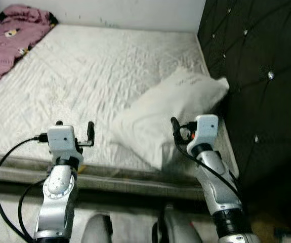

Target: Clean up the room

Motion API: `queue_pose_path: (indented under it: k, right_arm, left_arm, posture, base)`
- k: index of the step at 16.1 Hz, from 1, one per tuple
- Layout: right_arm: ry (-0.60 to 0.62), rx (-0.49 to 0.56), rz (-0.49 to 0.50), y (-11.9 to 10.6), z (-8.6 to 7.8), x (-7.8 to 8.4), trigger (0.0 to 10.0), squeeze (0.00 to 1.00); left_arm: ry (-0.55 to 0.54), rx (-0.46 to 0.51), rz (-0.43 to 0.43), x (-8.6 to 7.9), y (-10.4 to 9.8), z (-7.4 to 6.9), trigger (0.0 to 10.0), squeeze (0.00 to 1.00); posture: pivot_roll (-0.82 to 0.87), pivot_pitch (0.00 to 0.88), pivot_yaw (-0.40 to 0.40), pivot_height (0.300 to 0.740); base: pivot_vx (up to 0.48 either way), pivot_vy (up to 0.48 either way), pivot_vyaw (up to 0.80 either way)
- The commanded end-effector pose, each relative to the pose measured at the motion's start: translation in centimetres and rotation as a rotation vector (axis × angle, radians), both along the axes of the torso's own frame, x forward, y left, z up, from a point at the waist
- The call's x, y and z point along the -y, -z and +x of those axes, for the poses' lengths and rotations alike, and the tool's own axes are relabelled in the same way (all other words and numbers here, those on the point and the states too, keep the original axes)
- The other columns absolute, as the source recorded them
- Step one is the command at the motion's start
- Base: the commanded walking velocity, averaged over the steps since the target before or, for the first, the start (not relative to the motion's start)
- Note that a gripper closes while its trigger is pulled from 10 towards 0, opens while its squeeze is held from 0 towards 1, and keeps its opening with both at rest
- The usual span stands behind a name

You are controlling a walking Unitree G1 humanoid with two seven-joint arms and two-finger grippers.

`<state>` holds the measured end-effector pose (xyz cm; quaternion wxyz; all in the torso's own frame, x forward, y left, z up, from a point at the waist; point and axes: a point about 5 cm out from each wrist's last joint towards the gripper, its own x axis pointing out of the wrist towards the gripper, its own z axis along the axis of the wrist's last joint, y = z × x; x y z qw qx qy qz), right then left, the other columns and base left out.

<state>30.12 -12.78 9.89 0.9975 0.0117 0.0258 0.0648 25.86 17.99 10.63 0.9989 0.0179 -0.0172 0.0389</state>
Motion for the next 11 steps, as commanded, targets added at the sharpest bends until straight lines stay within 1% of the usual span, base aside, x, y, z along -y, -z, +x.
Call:
queue_pose_path:
  k: [1,2,3,5,7,8,9,10,11]
  right_arm:
    - [-0.005,0.016,-0.021,-0.3,0.1,-0.1,10.0,0.0]
    - [-0.008,0.028,-0.05,-0.4,0.2,-0.3,10.0,0.0]
    - [-0.044,0.062,-0.07,-0.6,0.1,-0.7,10.0,0.0]
    - [-0.095,0.077,-0.104,-0.7,0.0,-1.4,10.0,0.0]
    - [-0.121,0.036,-0.083,-0.3,-0.1,-1.6,10.0,0.0]
    - [-0.144,0.033,0.008,-0.5,-0.1,-1.6,10.0,0.0]
    - [-0.136,0.038,0.016,-0.5,-0.1,-1.5,10.0,0.0]
    - [-0.12,0.042,-0.013,-0.5,0.0,-1.5,10.0,0.0]
    - [-0.11,0.067,-0.1,-0.5,0.0,-1.5,10.0,0.0]
  left_arm:
    - [-0.002,0.0,0.0,0.0,-0.1,0.1,10.0,0.0]
    - [-0.003,-0.001,-0.001,0.0,-0.1,0.1,10.0,0.0]
    - [-0.007,-0.002,0.0,0.1,0.0,0.1,10.0,0.0]
    - [-0.009,-0.002,-0.004,0.1,0.0,0.1,10.0,0.0]
    - [-0.011,-0.001,-0.007,0.1,0.0,0.0,10.0,0.0]
    - [-0.009,0.005,-0.011,0.1,0.0,0.0,10.0,0.0]
    - [-0.005,0.009,-0.014,0.2,-0.1,0.0,10.0,0.0]
    - [0.002,0.013,-0.017,0.2,-0.1,0.0,10.0,0.0]
    - [0.007,0.013,-0.017,0.3,-0.1,0.0,10.0,0.0]
  posture:
    - [-0.1,0.065,0.001,0.64]
    - [-0.1,0.058,-0.001,0.64]
    - [-0.1,0.052,-0.007,0.64]
    - [-0.1,0.048,-0.011,0.64]
    - [-0.1,0.047,-0.013,0.64]
    - [-0.1,0.045,-0.015,0.64]
    - [-0.1,0.045,-0.015,0.64]
    - [-0.1,0.045,-0.015,0.64]
    - [-0.1,0.045,-0.015,0.64]
  base:
    - [0.0,0.0,0.0]
    - [0.0,0.0,0.0]
    - [0.0,0.0,0.0]
    - [0.0,0.0,0.0]
    - [0.0,0.0,0.0]
    - [0.0,0.0,0.0]
    - [0.0,0.0,0.0]
    - [0.296,0.0,0.0]
    - [0.296,0.0,0.0]
